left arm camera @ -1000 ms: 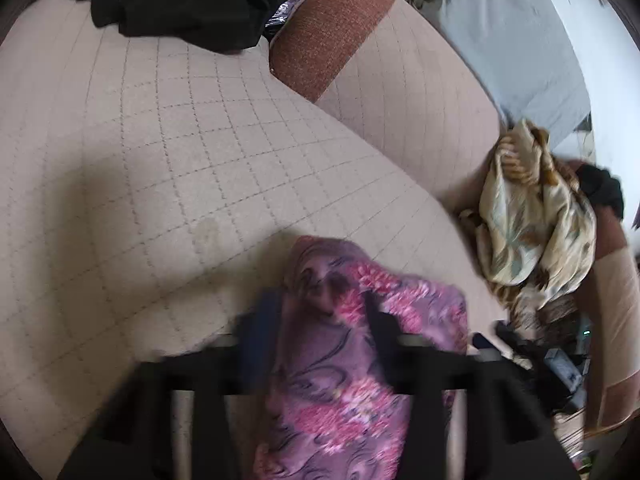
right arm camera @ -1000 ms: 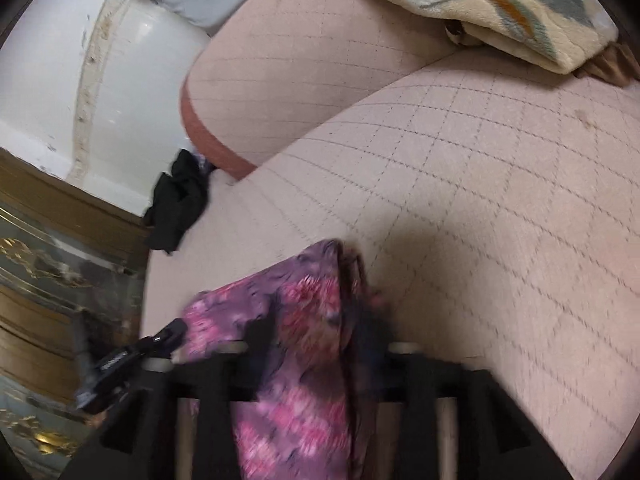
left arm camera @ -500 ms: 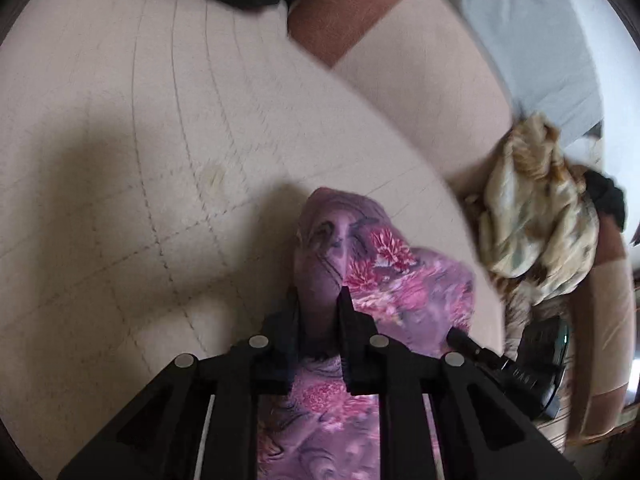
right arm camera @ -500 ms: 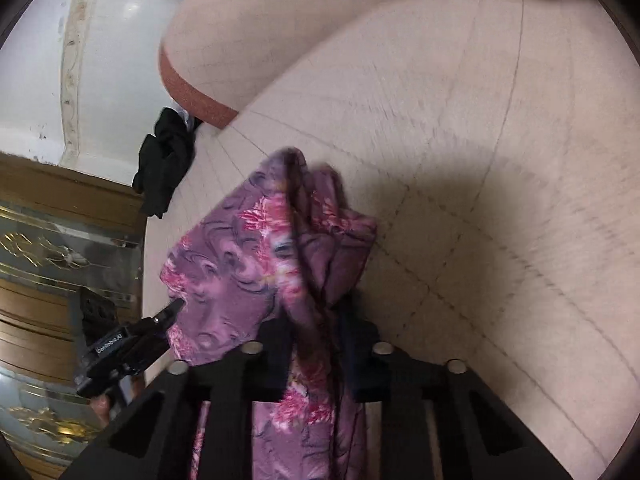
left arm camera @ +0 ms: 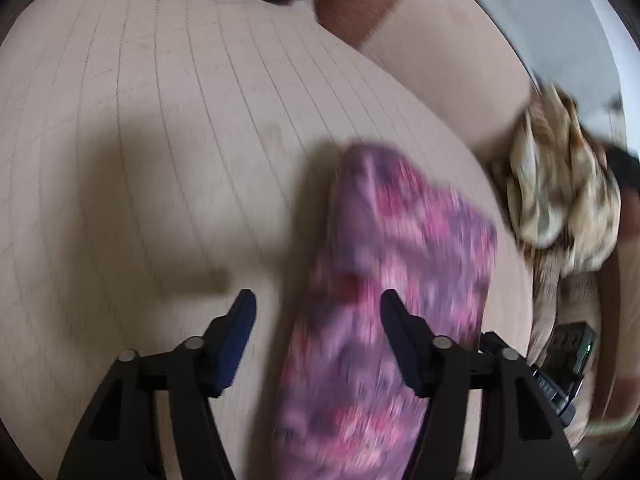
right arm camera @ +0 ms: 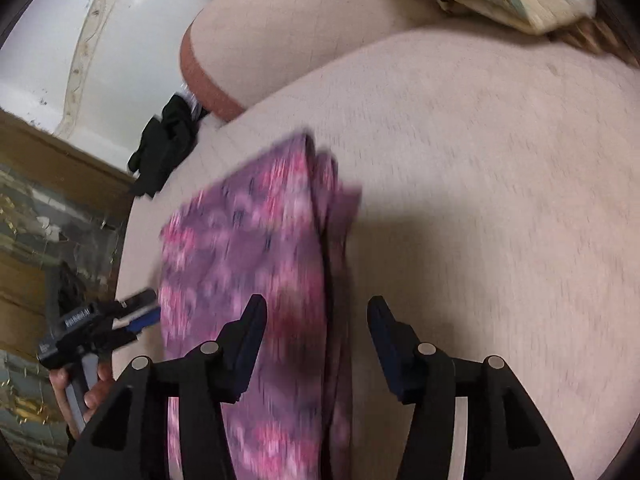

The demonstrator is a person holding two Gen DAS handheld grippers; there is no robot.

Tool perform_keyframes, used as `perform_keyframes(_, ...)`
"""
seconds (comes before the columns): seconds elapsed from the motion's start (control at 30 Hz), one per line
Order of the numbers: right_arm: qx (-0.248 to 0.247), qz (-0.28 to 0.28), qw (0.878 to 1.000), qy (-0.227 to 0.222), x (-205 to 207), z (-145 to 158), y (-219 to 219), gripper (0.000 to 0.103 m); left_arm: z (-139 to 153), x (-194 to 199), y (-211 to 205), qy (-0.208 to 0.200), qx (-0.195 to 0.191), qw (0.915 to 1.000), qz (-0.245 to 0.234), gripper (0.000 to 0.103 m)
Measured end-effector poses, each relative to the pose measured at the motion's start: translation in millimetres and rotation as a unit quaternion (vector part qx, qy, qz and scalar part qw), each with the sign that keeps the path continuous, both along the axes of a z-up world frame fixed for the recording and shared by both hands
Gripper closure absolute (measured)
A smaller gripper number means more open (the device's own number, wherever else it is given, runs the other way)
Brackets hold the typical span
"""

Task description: Fold small clothes

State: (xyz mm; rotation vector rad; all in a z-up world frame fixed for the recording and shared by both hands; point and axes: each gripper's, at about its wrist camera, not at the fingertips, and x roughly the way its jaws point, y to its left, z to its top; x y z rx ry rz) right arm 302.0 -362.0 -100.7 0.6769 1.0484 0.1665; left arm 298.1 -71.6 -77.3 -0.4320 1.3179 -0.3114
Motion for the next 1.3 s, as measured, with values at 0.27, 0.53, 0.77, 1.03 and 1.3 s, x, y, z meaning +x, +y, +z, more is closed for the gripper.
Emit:
perform_keyframes(0.27,0.023,0.002,1.000,0.021,-123.4,-17.9,33.2,0.052,-19.6,-119.9,11.0,0.002,-0.033,0.9993,-0.019,0.037)
perform_keyframes(0.53,0.036,-0.004,0.999,0.010,-143.1,-26.7,45.1,0.051,-31.0,-139.0,19.8,-0.027,-0.061,0.9976,0.018,0.049)
perform_keyframes(0.77,0.087,-0.037,0.995,0.021,-140.8,-38.8,25.5,0.090,-34.3,-150.1,31.6,-0.044,-0.067,0.9958,0.044,0.091)
perform_keyframes(1.03,0.061,-0.039,0.997,-0.005,-164.7,-9.9,32.0,0.093,-5.0,-181.2,60.1,-0.032,-0.136,0.9886,0.056,0.094)
perform_keyframes(1.3,0.102,-0.043,0.993,0.030,-266.6,-13.4,60.7,0.093,-16.6,-276.5,85.7,-0.024,-0.065,0.9966,0.044,0.093)
